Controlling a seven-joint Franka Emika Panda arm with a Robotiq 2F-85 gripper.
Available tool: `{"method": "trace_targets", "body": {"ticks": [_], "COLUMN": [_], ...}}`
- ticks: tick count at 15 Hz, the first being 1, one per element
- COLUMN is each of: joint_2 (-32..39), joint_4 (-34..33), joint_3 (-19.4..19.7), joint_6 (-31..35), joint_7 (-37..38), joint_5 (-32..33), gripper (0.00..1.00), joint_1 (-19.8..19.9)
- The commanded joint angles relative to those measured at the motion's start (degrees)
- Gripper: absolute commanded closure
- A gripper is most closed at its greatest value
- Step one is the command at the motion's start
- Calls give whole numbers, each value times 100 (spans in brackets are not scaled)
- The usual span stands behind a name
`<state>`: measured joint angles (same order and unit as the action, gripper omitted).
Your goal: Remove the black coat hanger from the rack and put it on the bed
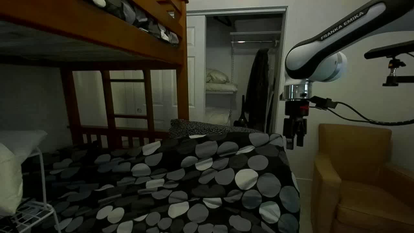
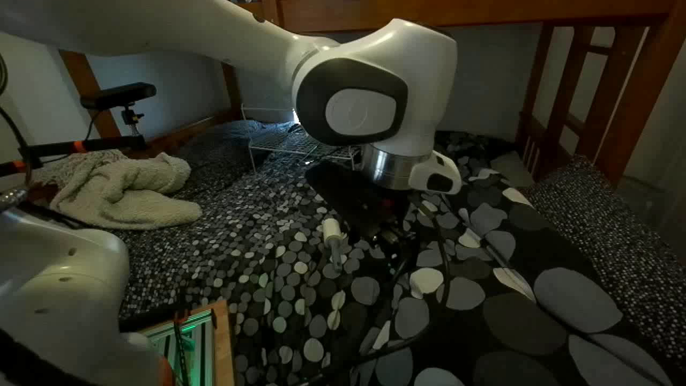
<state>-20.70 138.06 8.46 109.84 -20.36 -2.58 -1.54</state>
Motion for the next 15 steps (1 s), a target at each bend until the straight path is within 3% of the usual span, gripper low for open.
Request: {"method": "trace_targets", "body": {"ticks": [1, 7, 10, 15], "joint_2": [6, 173, 994, 2246], "joint_4": [-7, -81, -451, -1359], "joint_3": [-73, -75, -456, -1374], "joint_6": [-10, 188, 1211, 2167], "joint_7": [-20, -250, -732, -889], "joint_5": [-25, -139, -368, -119], "gripper": [0, 0, 0, 0], "joint_1": [77, -29, -512, -1021]}}
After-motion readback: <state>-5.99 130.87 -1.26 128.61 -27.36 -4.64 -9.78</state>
